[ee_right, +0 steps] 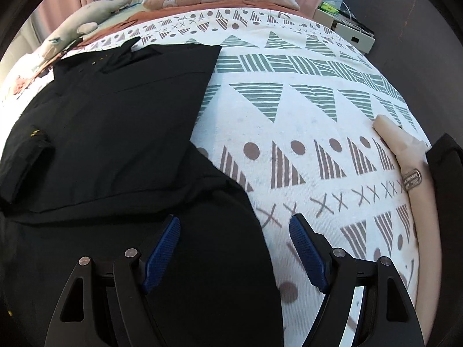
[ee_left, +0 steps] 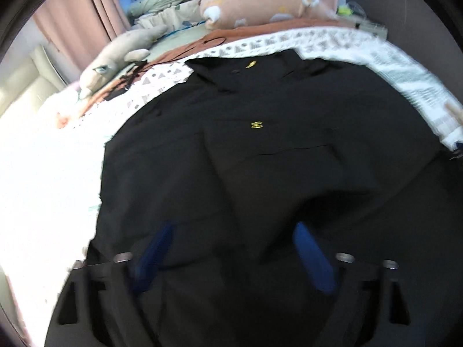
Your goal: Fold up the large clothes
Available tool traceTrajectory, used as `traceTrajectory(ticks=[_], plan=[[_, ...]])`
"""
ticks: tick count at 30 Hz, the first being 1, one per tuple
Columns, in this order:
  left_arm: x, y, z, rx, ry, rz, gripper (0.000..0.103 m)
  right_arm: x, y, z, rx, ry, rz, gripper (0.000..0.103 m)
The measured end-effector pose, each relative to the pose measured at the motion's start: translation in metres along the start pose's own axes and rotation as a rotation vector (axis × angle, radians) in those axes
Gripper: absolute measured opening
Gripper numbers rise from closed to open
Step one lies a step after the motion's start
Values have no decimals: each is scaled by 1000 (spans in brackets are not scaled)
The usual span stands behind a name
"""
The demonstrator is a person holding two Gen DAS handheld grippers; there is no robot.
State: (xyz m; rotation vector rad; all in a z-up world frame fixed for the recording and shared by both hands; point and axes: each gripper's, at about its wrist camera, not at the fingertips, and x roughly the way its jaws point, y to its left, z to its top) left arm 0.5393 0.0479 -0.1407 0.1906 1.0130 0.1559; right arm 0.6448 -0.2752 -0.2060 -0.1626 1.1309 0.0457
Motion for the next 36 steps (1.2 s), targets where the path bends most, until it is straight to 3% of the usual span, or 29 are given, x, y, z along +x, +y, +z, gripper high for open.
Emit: traceTrajectory(ticks=[6, 11, 17, 23, 31, 34, 36], plan=[[22, 30, 13, -97, 4, 11, 68, 10, -10, 6, 69, -14, 16, 56], [33, 59, 14, -222, 16, 8, 68, 16, -17, 7, 105, -24, 39, 56], [45, 117, -7, -575, 78, -215, 71, 19, -18, 5, 107, -25, 34, 55], [39, 155, -25, -749, 56, -354, 76, 21, -18, 5, 101, -25, 32, 56], [25, 164, -34, -831, 40, -371, 76, 22, -16, 5, 106, -28, 25, 56], [17, 162, -28, -747, 21, -300, 76, 22, -17, 5, 111, -25, 31, 56], [13, 166, -28, -751, 5, -274, 76, 23, -19, 5, 120, -23, 38, 56]])
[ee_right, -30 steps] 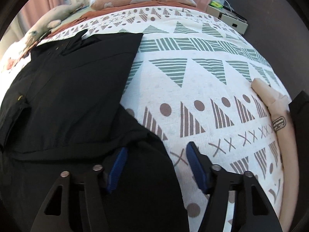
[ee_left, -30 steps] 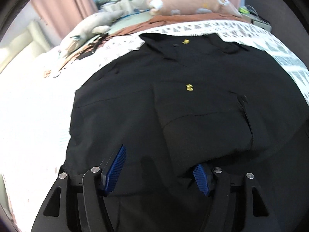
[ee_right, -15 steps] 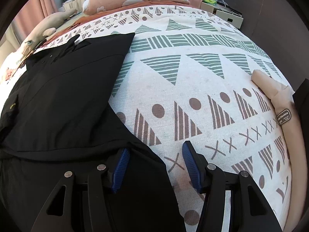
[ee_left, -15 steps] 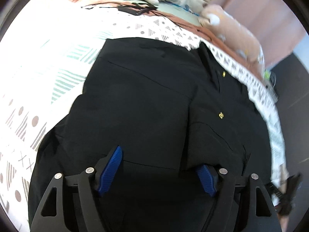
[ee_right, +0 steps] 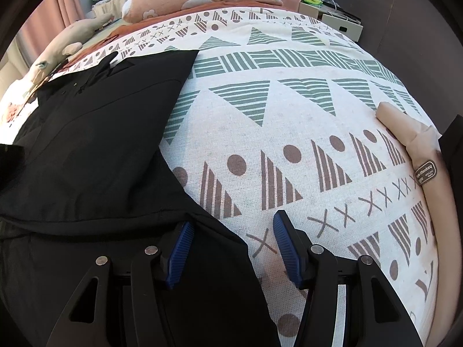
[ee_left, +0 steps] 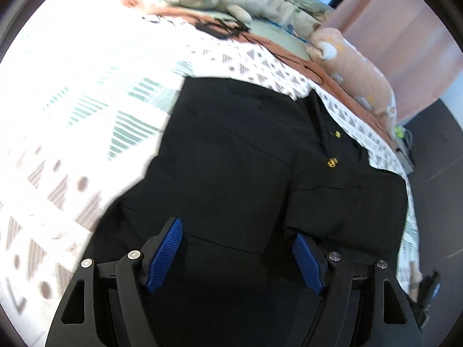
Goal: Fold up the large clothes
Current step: 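Press the folded jacket side flat with both tools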
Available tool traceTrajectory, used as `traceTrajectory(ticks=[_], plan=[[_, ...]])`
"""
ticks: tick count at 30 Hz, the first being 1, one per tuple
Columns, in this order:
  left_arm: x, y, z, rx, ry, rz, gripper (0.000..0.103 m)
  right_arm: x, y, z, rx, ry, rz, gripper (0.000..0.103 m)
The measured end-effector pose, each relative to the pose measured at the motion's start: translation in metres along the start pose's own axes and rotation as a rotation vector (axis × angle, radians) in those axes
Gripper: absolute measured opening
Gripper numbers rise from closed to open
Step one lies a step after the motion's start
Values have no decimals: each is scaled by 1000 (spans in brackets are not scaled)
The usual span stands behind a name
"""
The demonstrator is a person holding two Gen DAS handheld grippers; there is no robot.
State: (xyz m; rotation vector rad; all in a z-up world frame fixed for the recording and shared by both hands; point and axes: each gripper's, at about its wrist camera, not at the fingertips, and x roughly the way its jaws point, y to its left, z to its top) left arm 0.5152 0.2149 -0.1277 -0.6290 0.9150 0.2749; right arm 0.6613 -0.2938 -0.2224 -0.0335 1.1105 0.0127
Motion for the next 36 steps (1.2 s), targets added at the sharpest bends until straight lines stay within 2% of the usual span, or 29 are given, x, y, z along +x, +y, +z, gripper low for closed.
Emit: traceTrajectory(ticks=[2, 5, 8, 16, 23, 28, 36], plan=[[1, 5, 3, -15, 8, -16, 76, 0, 0, 0, 2, -1, 0, 56], [-7, 3, 5, 50, -35, 60, 76, 0, -2, 0, 12, 1, 0, 56], [-18, 13, 11, 26, -99, 144, 76, 0, -4, 1, 30, 4, 7, 56], [-41, 41, 15, 59, -93, 100, 76, -12, -9, -5, 67, -4, 23, 55], [-67, 42, -9, 154, -75, 69, 77, -46, -23, -21, 86, -61, 71, 55], [-94, 42, -35, 215, -83, 54, 89, -82, -27, -37, 76, -116, 99, 55], [-148, 55, -70, 225, -115, -16, 97, -140, -32, -72, 43, -171, 171, 56]])
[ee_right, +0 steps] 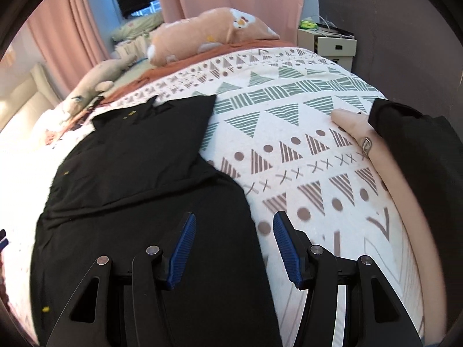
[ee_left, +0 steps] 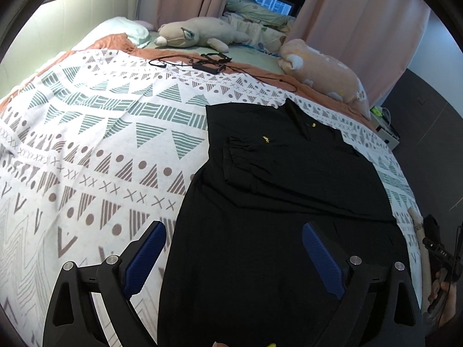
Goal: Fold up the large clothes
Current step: 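Press the folded jacket side flat with both tools, then move both tools to the jacket's long side edge and close on it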
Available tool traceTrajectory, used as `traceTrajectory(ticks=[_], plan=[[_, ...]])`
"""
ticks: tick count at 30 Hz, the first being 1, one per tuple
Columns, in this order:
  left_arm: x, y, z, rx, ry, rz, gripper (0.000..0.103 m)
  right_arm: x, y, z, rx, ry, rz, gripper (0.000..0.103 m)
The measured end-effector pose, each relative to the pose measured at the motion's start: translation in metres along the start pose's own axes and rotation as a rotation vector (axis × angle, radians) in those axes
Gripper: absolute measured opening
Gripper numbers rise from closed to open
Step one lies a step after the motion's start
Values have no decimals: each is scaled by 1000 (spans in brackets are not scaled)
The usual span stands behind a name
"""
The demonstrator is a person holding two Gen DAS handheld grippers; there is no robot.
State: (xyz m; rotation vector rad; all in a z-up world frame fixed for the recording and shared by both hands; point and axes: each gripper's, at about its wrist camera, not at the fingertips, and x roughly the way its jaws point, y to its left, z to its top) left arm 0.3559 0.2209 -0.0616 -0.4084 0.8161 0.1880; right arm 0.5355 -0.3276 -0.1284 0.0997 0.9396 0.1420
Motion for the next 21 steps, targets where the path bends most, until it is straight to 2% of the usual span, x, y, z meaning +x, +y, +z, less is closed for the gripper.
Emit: traceTrajectory(ticks=[7, 11, 21], plan=[[-39, 13, -33, 4, -4, -29, 101, -36, -9, -36, -17, -7, 11, 62], [-58, 24, -54, 4, -7, -17, 101, -48, -20, -57, 18, 3, 27, 67], [-95, 41, -112, 52, -6, 11, 100, -79, -45, -112, 57, 14, 60, 67]])
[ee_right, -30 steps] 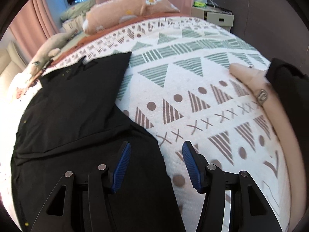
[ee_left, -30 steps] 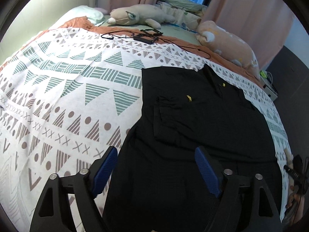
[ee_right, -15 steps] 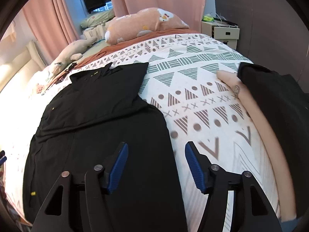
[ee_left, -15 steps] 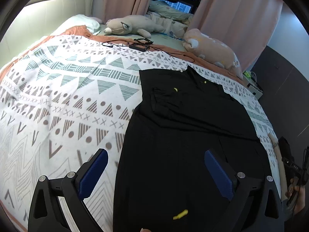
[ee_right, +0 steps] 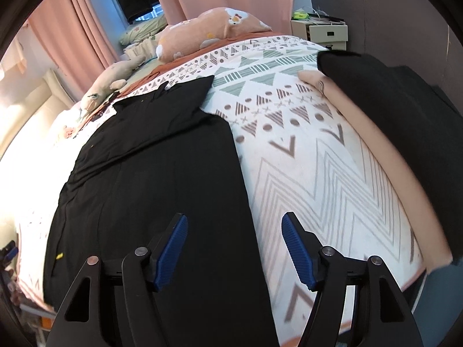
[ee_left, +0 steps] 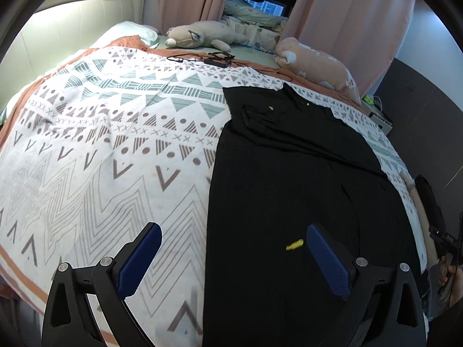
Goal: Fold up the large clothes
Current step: 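Move both tools to the jacket's long side edge and close on it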
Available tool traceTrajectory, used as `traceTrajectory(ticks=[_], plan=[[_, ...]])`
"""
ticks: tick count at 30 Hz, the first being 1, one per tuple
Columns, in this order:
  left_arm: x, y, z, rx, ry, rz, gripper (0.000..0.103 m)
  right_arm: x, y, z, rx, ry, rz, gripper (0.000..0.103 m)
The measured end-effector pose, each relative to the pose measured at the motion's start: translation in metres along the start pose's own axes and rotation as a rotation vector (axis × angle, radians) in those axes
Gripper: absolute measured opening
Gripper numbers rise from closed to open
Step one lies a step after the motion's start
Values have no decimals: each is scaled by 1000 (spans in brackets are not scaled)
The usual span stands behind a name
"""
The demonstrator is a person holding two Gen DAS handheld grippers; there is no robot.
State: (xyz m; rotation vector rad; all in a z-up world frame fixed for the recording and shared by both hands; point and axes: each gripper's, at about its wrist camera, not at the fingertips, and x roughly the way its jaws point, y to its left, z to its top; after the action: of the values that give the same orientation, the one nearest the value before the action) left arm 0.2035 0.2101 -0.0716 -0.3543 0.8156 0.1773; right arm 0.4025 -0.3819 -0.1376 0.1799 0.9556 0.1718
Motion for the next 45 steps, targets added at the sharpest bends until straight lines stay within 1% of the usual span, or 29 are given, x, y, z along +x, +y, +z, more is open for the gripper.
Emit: traceTrajectory(ticks=[3, 6, 8, 10, 15, 16, 17, 18, 19, 22, 27, 29, 33, 38, 40, 43, 45], plan=[[-5, 5, -18, 13, 3, 10, 100, -9, -7, -19, 14, 3, 29, 67], [-9, 11, -36, 11, 18, -10, 98, -13, -13, -37, 37, 13, 60, 67], [-8, 14, -47, 7, 44, -26, 92, -15, -17, -50, 57, 21, 70, 67], [-6, 16, -60, 3, 63, -9, 83, -17, -21, -62, 80, 24, 97, 67], [-5, 27, -89, -60, 89, -59, 74, -17, -29, -88, 119, 29, 130, 67], [-5, 29, -94, -71, 92, -59, 71, -16, -32, -92, 130, 32, 138, 67], [-5, 32, -99, -87, 96, -61, 69, -16, -35, -97, 147, 35, 151, 67], [-3, 35, -104, -110, 102, -73, 64, -16, -38, -101, 160, 36, 161, 67], [-2, 39, -109, -142, 112, -96, 60, -16, -40, -105, 167, 36, 168, 67], [3, 49, -122, -214, 141, -147, 51, -15, -45, -118, 195, 37, 197, 67], [9, 58, -132, -312, 158, -258, 50, -4, -51, -134, 239, 58, 277, 67], [11, 61, -132, -339, 162, -277, 50, 0, -51, -138, 258, 60, 315, 66], [18, 64, -129, -396, 175, -340, 50, 9, -54, -139, 314, 68, 382, 66], [26, 68, -124, -459, 181, -409, 50, 17, -57, -139, 370, 72, 417, 66], [27, 67, -121, -477, 178, -443, 50, 13, -58, -138, 388, 54, 437, 66], [26, 64, -118, -496, 164, -502, 50, -4, -58, -135, 388, -5, 482, 65], [29, 62, -116, -508, 164, -517, 50, -12, -55, -131, 387, -31, 520, 65]])
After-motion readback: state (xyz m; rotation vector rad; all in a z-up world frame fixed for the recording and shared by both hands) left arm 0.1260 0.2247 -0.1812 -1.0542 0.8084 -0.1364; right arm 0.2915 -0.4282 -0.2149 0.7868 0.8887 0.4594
